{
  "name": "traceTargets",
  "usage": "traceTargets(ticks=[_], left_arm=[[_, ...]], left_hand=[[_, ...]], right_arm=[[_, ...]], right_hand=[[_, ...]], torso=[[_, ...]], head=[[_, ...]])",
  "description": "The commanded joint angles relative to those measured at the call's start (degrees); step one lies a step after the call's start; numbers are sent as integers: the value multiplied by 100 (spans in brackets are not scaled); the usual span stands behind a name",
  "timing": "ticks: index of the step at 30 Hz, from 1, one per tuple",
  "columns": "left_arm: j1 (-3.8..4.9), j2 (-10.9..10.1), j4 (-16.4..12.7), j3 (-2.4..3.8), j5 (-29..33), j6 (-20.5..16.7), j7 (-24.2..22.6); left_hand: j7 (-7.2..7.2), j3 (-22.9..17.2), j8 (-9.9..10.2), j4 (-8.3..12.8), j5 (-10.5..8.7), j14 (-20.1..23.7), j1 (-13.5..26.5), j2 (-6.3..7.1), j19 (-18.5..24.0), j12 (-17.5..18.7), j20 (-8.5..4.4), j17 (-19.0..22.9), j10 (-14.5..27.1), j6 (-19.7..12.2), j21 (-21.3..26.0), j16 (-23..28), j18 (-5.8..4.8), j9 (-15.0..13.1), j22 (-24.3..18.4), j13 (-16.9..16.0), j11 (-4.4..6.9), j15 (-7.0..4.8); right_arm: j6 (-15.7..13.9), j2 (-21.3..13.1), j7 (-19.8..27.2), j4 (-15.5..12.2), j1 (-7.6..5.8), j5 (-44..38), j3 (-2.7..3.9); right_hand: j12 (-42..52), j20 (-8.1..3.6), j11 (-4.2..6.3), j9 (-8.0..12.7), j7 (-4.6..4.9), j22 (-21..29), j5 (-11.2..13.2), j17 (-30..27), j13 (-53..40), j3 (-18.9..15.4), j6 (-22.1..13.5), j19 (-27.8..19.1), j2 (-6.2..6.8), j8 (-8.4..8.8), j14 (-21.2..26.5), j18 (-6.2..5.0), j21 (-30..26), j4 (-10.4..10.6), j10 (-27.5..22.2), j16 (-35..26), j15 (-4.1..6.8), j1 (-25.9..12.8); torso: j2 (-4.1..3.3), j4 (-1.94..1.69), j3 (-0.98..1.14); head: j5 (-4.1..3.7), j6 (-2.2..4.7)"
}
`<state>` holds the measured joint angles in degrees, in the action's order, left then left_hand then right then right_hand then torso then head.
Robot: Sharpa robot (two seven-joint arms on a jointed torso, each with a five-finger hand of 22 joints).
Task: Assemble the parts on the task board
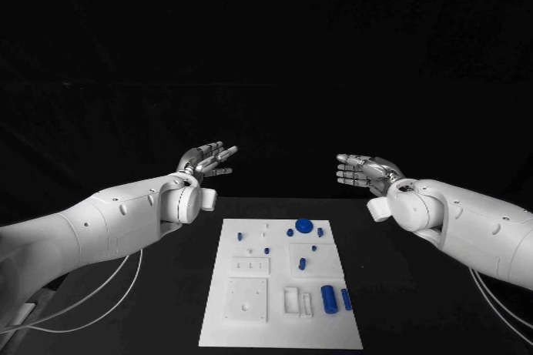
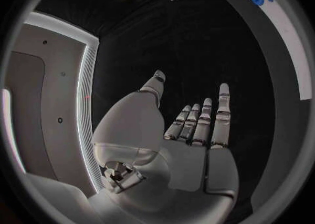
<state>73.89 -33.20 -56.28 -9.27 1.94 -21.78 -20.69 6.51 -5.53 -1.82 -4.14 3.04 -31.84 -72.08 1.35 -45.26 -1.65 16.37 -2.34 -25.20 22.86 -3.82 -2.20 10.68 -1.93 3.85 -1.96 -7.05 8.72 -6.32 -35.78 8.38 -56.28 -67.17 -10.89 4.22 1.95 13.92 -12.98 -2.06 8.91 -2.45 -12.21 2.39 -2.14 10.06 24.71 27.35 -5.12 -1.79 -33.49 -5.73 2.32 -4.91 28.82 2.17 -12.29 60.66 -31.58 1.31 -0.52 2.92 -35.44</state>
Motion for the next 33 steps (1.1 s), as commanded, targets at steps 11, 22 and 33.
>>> traceTargets(ticks=[11,22,33], left_arm=[[34,-70,31,4,-23,75,-36],[35,-71,6,4,-19,84,-36],[35,-74,-1,4,-18,82,-37]], left_hand=[[-25,-28,-20,-21,19,26,-45,45,-39,-38,8,-6,18,13,-4,-17,51,-9,7,-7,19,-16],[-25,-28,-20,-21,19,26,-45,45,-39,-38,8,-6,18,13,-4,-17,51,-9,7,-7,19,-16],[-28,-32,-21,-24,15,42,-38,54,-39,-38,9,-5,21,22,-5,-16,53,-9,7,-7,22,-18]], right_arm=[[33,-31,131,-12,-2,-2,4],[46,-44,129,-18,-2,-2,4],[59,-38,125,-6,-1,0,4]], right_hand=[[25,-11,4,-9,308,-9,-38,9,-7,-6,55,42,-6,-40,-55,-12,21,-20,61,29,0,77],[25,-11,4,-9,308,-9,-38,9,-7,-6,55,42,-6,-40,-55,-12,21,-20,61,29,0,77],[25,-11,4,-9,308,-9,-38,9,-7,-6,55,42,-6,-40,-55,-12,21,-20,61,29,0,77]], torso=[[6,-2,5],[6,5,7],[6,-4,6]], head=[[-5,-9],[-5,-1],[-11,-16]])
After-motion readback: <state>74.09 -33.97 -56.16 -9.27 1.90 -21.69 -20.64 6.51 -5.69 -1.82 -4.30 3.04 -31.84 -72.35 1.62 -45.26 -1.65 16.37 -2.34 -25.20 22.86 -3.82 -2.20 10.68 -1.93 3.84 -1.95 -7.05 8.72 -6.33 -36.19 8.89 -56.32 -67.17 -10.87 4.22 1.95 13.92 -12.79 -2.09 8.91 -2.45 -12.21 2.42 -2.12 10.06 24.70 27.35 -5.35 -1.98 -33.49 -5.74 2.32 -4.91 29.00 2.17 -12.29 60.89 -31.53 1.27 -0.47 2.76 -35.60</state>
